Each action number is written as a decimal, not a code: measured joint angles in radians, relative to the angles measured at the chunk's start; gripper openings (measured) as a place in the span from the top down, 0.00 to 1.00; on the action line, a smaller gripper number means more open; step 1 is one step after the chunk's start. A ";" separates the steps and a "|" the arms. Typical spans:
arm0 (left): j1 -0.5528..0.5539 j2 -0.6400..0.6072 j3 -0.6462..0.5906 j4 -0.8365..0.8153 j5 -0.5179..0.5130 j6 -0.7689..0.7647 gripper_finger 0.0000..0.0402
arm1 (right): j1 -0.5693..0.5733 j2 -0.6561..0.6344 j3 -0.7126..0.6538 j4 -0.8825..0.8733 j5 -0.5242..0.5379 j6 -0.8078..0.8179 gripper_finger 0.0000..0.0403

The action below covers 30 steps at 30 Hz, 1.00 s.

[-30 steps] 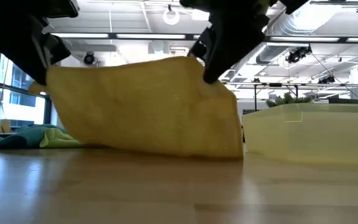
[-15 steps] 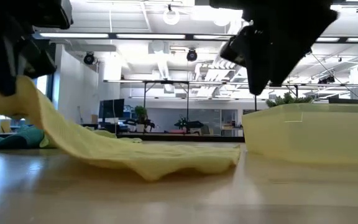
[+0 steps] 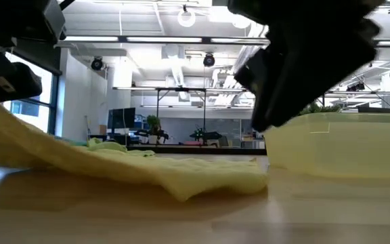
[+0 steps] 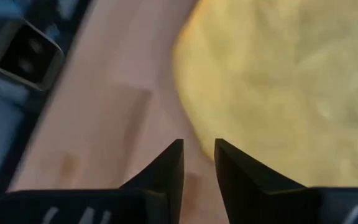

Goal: Roll microfiber towels into tight, uniform cylinder then place into a basket
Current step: Fold the yellow microfiber towel

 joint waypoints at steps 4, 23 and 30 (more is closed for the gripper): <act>0.012 0.000 0.000 0.013 0.000 -0.007 1.00 | 0.018 -0.021 -0.082 0.168 0.029 0.028 0.81; 0.146 -0.001 0.000 -0.015 0.012 0.144 1.00 | -0.035 0.034 -0.047 0.261 -0.071 -0.259 0.57; 0.161 -0.001 0.000 -0.040 0.012 0.162 1.00 | -0.025 0.076 -0.047 0.334 -0.076 -0.362 0.59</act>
